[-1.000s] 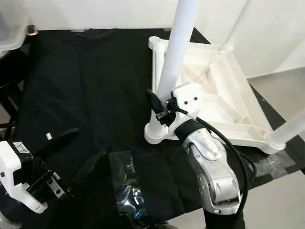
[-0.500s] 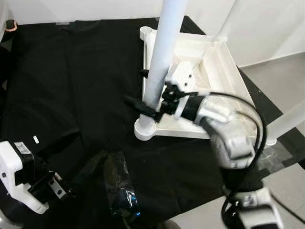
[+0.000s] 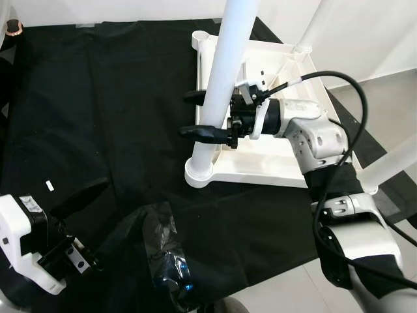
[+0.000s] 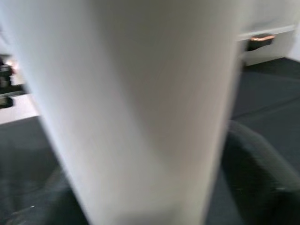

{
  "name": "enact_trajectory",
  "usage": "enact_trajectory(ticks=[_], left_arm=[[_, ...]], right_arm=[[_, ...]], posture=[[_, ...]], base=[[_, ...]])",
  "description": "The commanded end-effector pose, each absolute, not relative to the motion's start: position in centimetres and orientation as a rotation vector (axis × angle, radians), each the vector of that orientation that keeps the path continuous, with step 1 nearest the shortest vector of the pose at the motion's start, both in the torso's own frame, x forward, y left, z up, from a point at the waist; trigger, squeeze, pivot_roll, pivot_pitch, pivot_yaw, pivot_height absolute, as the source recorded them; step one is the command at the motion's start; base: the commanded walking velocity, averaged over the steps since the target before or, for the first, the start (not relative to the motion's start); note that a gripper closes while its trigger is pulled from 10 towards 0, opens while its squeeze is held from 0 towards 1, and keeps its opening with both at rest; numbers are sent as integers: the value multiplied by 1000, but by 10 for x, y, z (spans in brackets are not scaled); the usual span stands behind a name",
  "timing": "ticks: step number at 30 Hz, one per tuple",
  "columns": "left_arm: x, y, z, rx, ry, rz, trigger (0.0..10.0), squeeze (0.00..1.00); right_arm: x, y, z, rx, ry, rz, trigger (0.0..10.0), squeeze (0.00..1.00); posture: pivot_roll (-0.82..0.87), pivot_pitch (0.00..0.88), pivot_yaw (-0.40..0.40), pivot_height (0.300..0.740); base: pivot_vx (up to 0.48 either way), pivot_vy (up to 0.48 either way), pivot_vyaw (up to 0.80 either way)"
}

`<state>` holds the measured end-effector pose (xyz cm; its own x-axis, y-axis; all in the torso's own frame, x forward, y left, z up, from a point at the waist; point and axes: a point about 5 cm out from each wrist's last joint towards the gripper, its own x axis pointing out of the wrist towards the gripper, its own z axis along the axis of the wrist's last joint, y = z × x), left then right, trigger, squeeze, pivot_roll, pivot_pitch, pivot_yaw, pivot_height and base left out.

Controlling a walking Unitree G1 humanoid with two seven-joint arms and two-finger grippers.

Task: Building children table

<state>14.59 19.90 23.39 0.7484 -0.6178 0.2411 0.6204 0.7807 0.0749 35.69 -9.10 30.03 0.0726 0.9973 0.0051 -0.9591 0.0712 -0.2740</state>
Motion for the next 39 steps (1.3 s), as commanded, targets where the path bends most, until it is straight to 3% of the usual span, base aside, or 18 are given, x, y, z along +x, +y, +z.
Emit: enact_trajectory(ticks=[1,11,16,18,19,20,21,22,23,25,33,34,37,38,39], left_arm=[[143,196,235,0,-251,-703,10000,0],[142,195,235,-1,-254,-702,10000,0],[142,196,235,-3,-255,-701,10000,0],[142,196,235,-3,-254,-700,10000,0],[142,198,234,-5,-253,-698,10000,0],[142,198,234,-5,-253,-698,10000,0],[142,199,234,-6,-250,-697,10000,0],[142,199,234,-6,-250,-697,10000,0],[144,199,234,-8,-252,-702,10000,0],[145,198,234,-11,-256,-707,10000,0],[148,196,235,-11,-261,-717,10000,0],[147,197,236,-9,-261,-716,10000,0],[147,197,236,-7,-259,-716,10000,0],[147,197,236,-7,-258,-717,10000,0],[147,197,235,-6,-255,-718,10000,0]], right_arm=[[357,-91,298,-221,-214,1508,0,0],[357,-104,292,-183,-196,1578,0,0],[340,-111,268,-121,-161,1567,0,0],[330,-104,248,-112,-117,1476,0,0],[331,-87,216,-137,-46,1145,0,0],[331,-87,216,-137,-46,1145,0,0],[333,-81,196,-215,-14,797,0,0],[333,-81,196,-215,-14,797,0,0],[315,-68,180,-247,-2,613,0,0],[304,-61,178,-256,-20,527,0,0],[291,-46,184,-229,-25,586,0,0],[290,-44,187,-217,-23,596,10000,0],[288,-42,191,-203,-23,584,10000,0],[287,-40,194,-176,-29,578,10000,573],[287,-38,200,-147,-59,604,10000,1000]], posture=[[185,294,-159,740],[182,287,-159,740],[166,291,-163,740],[162,293,-161,740],[155,289,-154,740],[155,289,-154,740],[151,288,-149,740],[151,288,-149,740],[166,286,-133,740],[157,274,-122,740],[169,278,-132,740],[167,278,-131,740],[166,278,-130,740],[165,280,-129,740],[164,280,-129,740]], base=[[0,0,0],[0,0,0],[0,0,0],[0,0,0],[0,0,0],[0,0,0],[0,0,0],[0,0,0],[0,0,0],[0,0,0],[0,0,0],[0,0,0],[0,0,0],[0,0,0],[0,0,0]])
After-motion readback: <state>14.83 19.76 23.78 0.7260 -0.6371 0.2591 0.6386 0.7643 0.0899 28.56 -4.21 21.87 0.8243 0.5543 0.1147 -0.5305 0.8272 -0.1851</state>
